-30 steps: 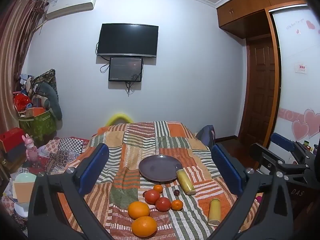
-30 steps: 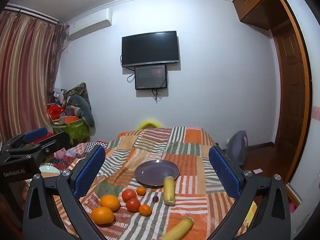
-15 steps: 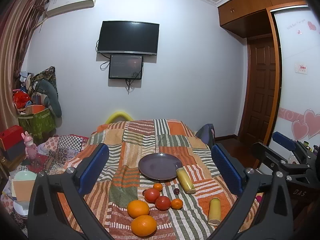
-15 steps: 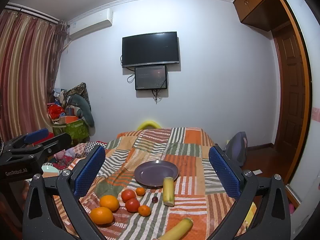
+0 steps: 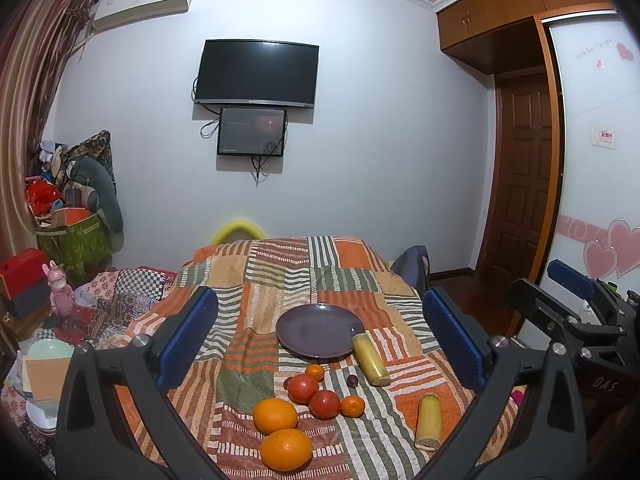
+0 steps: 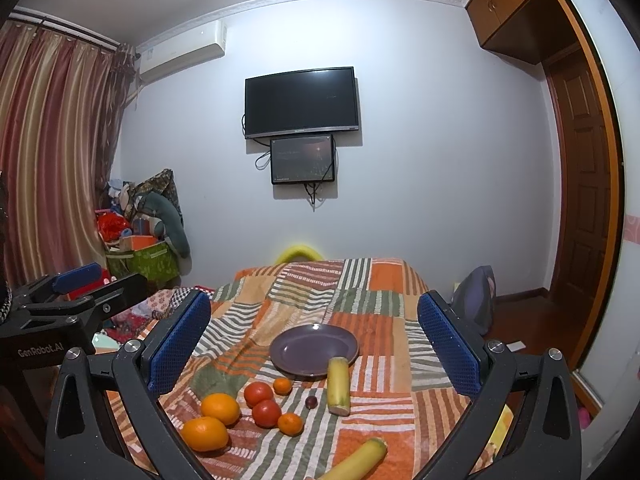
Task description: Organize fruits
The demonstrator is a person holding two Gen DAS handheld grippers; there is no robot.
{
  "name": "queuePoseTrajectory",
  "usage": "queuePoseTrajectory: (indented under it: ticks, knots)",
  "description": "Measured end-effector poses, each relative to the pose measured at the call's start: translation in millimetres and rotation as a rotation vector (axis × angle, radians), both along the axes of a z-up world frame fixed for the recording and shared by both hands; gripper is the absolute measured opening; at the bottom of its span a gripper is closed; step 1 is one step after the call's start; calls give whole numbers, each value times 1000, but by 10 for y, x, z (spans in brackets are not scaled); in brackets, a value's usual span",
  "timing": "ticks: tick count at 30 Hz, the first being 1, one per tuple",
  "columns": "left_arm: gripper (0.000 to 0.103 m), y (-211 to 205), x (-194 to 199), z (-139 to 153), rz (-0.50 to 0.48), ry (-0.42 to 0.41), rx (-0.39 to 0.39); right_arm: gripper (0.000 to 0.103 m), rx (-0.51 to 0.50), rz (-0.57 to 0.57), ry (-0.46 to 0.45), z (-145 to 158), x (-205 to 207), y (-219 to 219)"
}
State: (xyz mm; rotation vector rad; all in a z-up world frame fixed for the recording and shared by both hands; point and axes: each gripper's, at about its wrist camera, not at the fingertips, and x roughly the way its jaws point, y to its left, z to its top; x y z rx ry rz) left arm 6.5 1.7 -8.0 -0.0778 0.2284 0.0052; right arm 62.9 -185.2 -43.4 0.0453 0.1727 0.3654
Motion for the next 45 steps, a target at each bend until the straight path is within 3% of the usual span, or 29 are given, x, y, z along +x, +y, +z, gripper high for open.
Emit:
queuePoseTrajectory:
  ticks: [45]
  knots:
    - [103,-68,9,29,-19,13,14,103,3,7,-1,-10,5,26]
